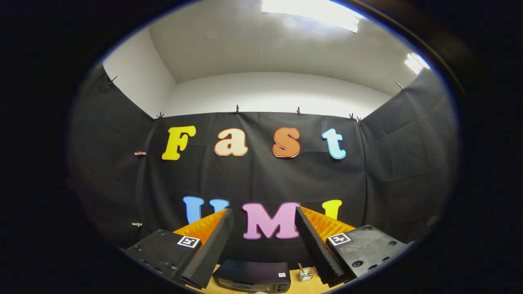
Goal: Open the toaster oven, put the food inside, and close the toaster oven door.
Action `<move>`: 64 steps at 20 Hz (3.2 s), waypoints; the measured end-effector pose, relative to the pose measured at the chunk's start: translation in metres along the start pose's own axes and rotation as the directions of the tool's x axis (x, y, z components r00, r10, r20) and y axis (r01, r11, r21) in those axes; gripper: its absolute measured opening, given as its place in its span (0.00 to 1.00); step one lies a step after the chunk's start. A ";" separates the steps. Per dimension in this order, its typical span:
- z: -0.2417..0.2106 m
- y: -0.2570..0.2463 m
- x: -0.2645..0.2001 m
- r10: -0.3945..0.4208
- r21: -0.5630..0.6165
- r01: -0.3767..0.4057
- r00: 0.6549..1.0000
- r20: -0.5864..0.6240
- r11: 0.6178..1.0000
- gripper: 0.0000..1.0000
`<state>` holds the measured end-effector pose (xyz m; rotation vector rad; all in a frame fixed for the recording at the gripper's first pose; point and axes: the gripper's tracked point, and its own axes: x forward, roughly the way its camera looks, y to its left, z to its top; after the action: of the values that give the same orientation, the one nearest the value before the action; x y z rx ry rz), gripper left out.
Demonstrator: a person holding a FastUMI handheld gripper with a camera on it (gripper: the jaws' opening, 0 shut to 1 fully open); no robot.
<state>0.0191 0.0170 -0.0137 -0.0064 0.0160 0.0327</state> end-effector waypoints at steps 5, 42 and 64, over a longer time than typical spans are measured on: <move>-0.005 -0.006 0.003 -0.014 -0.016 0.014 1.000 -0.012 1.000 0.97; -0.468 0.070 0.046 0.010 0.075 0.027 0.891 -0.454 0.997 0.98; -0.554 0.057 -0.045 -0.097 -0.010 0.124 0.715 -0.693 0.992 0.98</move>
<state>-0.0368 0.0692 -0.5676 0.0185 0.7805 -0.0942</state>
